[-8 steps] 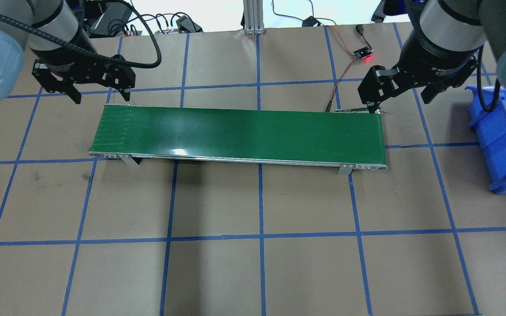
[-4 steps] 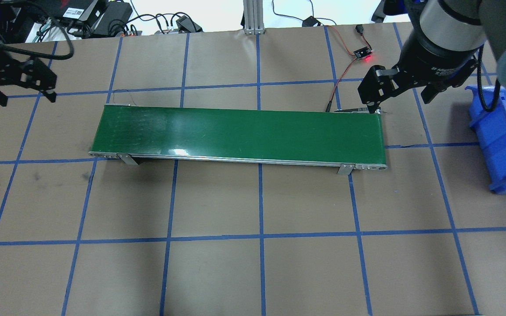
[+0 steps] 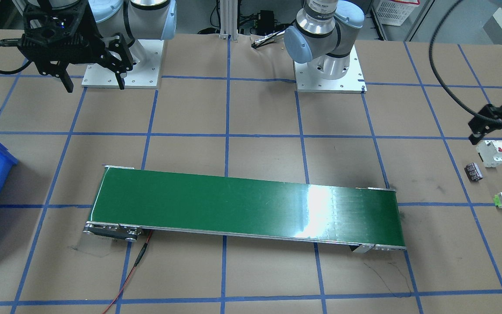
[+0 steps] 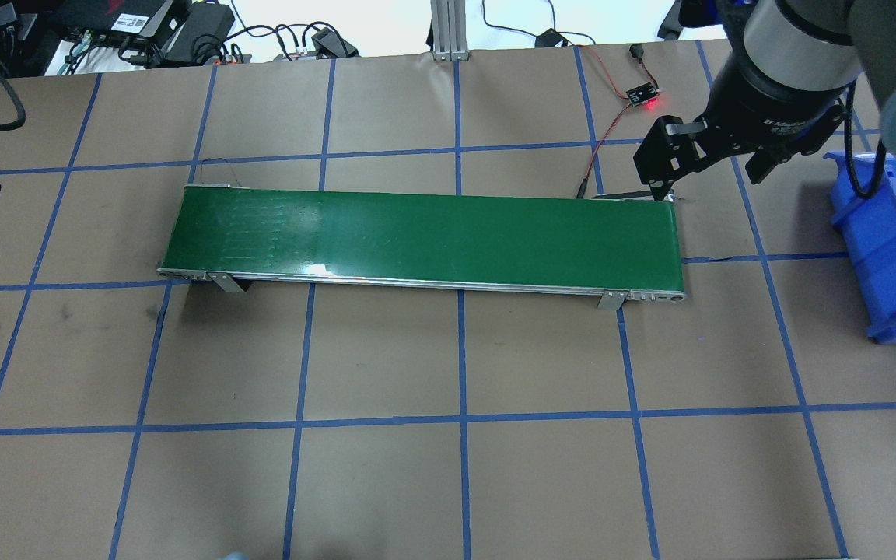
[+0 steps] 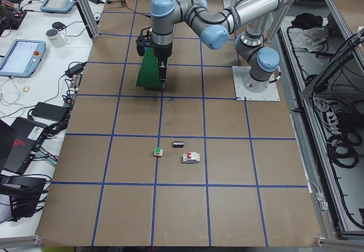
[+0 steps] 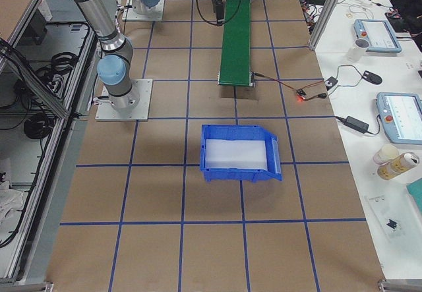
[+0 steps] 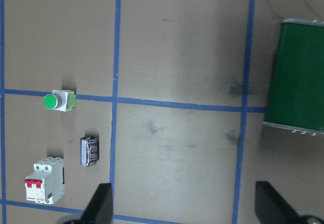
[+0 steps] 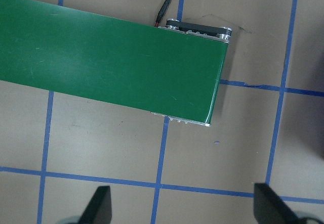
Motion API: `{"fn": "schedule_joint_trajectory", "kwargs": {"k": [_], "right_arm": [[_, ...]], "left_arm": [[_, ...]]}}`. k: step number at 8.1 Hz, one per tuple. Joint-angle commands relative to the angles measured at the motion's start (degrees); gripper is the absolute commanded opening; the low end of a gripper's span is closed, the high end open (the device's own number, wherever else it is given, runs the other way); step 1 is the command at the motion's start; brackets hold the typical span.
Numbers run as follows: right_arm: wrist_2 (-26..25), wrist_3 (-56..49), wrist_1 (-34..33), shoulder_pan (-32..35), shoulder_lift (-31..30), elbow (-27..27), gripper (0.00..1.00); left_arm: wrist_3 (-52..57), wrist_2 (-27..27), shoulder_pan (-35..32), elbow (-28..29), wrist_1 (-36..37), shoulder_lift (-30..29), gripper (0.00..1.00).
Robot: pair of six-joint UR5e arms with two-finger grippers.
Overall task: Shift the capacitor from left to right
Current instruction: 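Lower the left gripper onto the brown capacitor and close on it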
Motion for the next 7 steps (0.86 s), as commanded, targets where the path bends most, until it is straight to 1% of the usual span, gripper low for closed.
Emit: {"fn": "schedule_joint_trajectory", "kwargs": {"k": [1,3,4,5,6,7], "right_arm": [[0.0,0.0,0.0,0.0,0.0,0.0,1.0],[0.0,0.0,0.0,0.0,0.0,0.0,1.0],[0.0,0.0,0.0,0.0,0.0,0.0,1.0],[0.0,0.0,0.0,0.0,0.0,0.0,1.0],[0.0,0.0,0.0,0.0,0.0,-0.1,1.0],[0.0,0.0,0.0,0.0,0.0,0.0,1.0]], "left_arm": [[8.0,-0.4,10.1,-0.2,2.1,-5.7,1.0],[13.8,-0.3,12.9,-1.7,9.0,-10.6,1.0],[17.2,-0.3,13.9,-3.4,12.5,-11.9,1.0],[17.6,-0.4,15.1,-5.7,13.3,-12.5,1.0],[17.9,-0.4,16.1,-7.5,15.7,-13.6,1.0],[20.5,-0.4,16.3,-7.8,19.2,-15.3,1.0]]}}
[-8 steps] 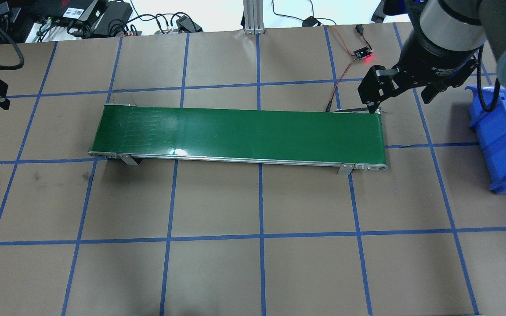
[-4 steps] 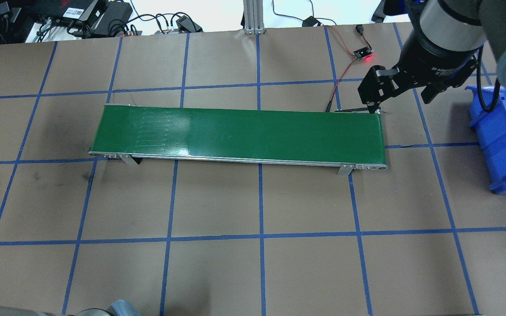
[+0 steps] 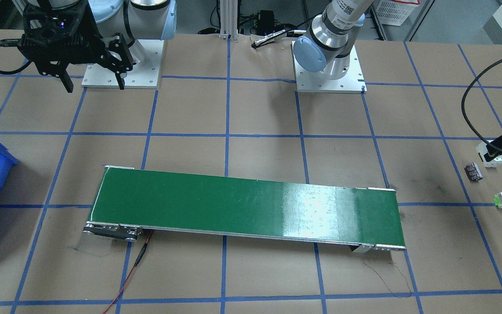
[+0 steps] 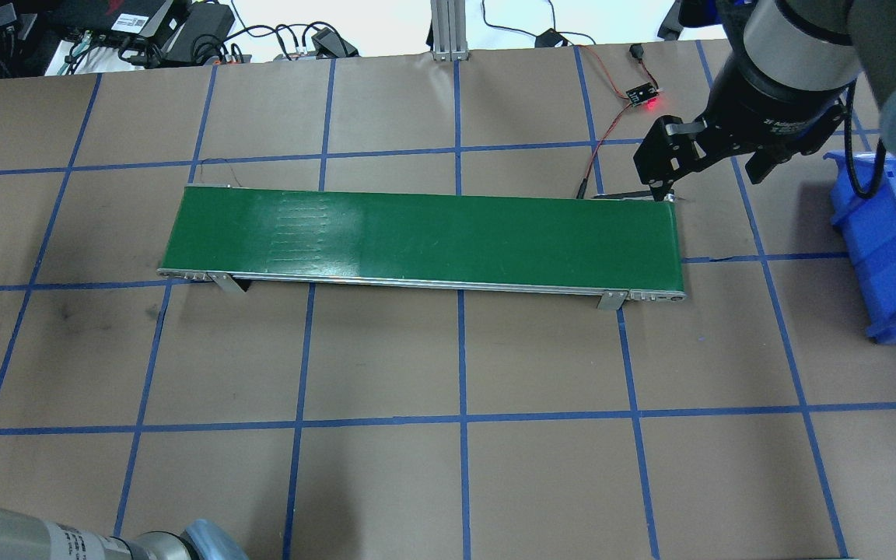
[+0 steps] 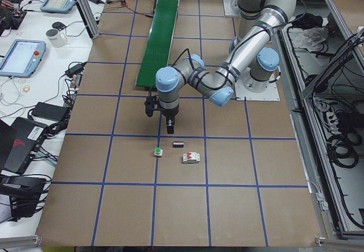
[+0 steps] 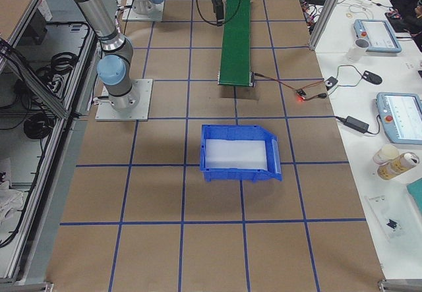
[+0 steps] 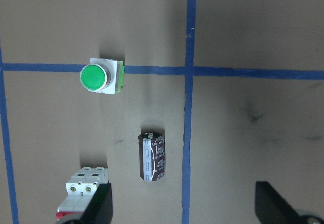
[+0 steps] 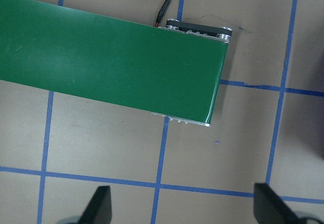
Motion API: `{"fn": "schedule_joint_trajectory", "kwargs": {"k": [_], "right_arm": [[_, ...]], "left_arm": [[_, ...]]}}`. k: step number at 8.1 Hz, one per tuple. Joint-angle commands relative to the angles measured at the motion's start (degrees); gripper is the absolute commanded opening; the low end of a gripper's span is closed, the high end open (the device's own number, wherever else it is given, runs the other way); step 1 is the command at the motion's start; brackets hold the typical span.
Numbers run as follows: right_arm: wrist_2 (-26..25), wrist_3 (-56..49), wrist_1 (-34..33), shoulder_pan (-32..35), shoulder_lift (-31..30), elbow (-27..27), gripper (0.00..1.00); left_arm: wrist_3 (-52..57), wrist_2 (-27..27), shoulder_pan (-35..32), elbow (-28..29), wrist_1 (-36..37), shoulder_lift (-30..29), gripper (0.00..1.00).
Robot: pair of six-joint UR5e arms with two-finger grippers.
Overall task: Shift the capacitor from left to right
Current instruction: 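Lower the left gripper onto the brown capacitor and close on it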
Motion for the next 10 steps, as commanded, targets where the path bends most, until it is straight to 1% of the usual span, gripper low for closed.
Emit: {"fn": "schedule_joint_trajectory", "kwargs": {"k": [1,4,5,10], "right_arm": [[0.0,0.0,0.0,0.0,0.0,0.0,1.0],[0.0,-0.1,0.0,0.0,0.0,0.0,1.0],[0.0,-0.1,0.0,0.0,0.0,0.0,1.0],[0.0,-0.1,0.0,0.0,0.0,0.0,1.0]], "left_arm": [[7.7,0.1,1.3,-1.7,6.5,-4.6,1.0],[9.5,0.0,2.7,-2.1,6.9,-8.6,1.0],[11.7,0.1,2.9,-1.9,6.9,-8.9,1.0],[12.0,0.2,3.4,-2.2,7.1,-10.7,1.0]]}}
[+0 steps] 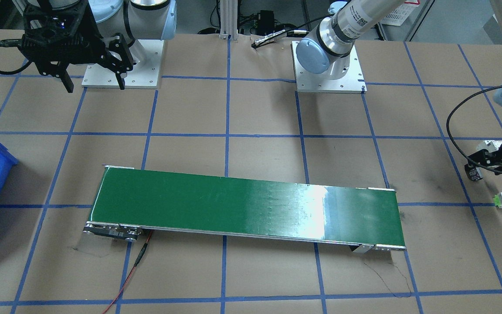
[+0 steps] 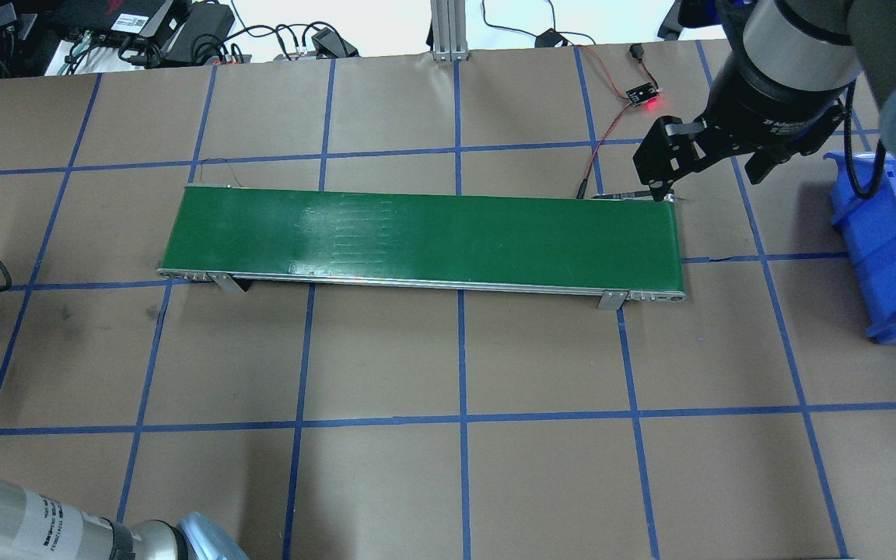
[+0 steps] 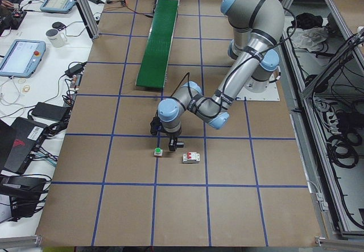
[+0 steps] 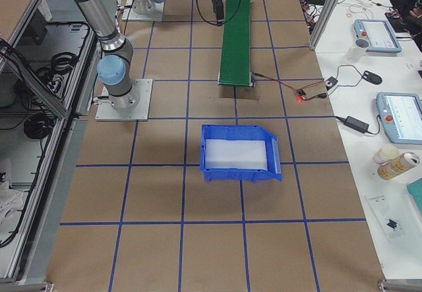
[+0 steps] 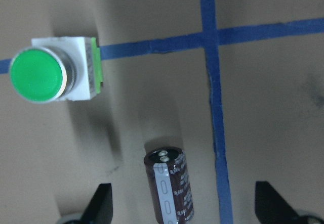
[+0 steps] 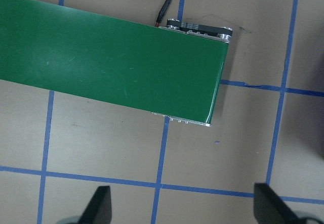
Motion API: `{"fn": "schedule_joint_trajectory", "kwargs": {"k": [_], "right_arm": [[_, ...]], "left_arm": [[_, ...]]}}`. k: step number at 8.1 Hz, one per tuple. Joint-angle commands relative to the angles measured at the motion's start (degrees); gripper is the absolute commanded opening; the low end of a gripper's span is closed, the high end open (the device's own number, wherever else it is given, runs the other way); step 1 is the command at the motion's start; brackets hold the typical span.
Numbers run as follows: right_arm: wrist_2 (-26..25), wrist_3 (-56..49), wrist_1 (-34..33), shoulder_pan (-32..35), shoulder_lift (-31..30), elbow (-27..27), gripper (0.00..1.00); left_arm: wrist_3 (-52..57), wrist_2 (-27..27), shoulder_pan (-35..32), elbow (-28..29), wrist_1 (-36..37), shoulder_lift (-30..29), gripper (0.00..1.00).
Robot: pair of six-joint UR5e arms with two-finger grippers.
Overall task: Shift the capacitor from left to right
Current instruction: 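Lower the left gripper onto the brown capacitor and close on it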
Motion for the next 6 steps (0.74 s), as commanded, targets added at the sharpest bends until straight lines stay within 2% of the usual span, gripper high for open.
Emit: {"fn": "schedule_joint_trajectory", "kwargs": {"k": [1,5,6], "right_arm": [[-0.1,0.0,0.0,0.0,0.0,0.0,1.0],[0.0,0.0,0.0,0.1,-0.1,0.0,1.0],[0.0,0.0,0.0,0.0,0.0,0.0,1.0]], "left_arm": [[0.0,-0.1,0.4,-0.1,0.1,-1.1,1.0],[0.0,-0.1,0.5,0.1,0.2,-2.7,0.99],[0.0,-0.1,0.5,-0.1,0.2,-2.9,0.92]]}}
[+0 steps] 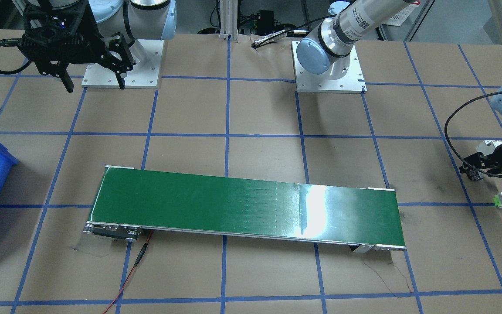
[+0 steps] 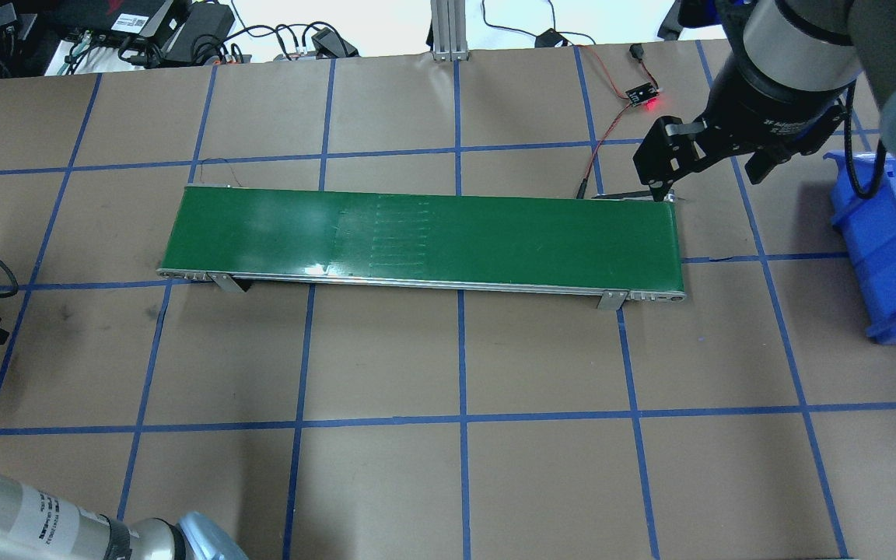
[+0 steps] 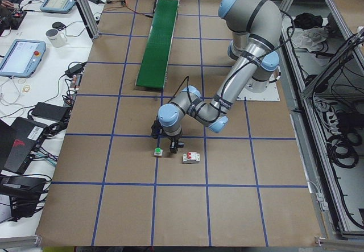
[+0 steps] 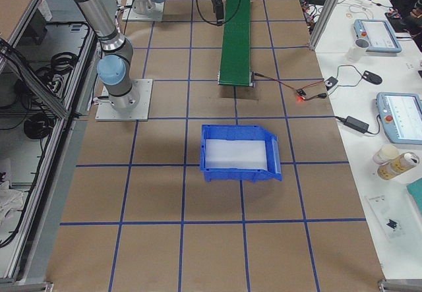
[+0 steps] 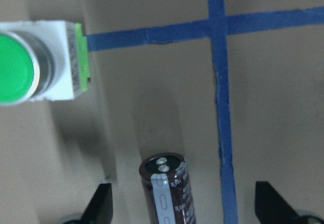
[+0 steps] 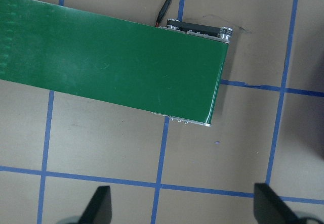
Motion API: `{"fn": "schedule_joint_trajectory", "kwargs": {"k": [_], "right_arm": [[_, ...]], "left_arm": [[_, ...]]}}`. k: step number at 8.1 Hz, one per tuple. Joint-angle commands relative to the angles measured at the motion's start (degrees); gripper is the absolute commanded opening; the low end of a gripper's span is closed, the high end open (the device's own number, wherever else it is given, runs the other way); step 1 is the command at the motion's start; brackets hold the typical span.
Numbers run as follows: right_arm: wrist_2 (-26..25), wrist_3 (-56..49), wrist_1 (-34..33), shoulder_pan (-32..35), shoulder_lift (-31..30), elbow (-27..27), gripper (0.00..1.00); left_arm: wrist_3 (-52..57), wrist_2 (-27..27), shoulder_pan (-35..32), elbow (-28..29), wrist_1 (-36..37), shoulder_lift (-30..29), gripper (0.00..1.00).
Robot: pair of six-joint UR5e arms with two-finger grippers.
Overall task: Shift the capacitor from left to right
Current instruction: 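Lower the left gripper onto the brown capacitor and close on it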
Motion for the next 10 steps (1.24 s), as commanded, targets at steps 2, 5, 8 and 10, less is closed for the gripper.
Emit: {"fn": "schedule_joint_trajectory", "kwargs": {"k": [2,5,8,10], "right_arm": [[0.1,0.0,0.0,0.0,0.0,0.0,1.0],[0.1,0.0,0.0,0.0,0.0,0.0,1.0],[0.1,0.0,0.0,0.0,0.0,0.0,1.0],[0.1,0.0,0.0,0.0,0.0,0.0,1.0]], "left_arm": [[0.0,0.0,0.0,0.1,0.0,-0.8,0.89],[0.0,0.2,0.1,0.2,-0.1,-0.8,0.42],[0.6,0.5,0.9,0.2,-0.1,0.9,0.0],[0.6,0.2,0.6,0.7,-2.5,4.4,0.0]]}}
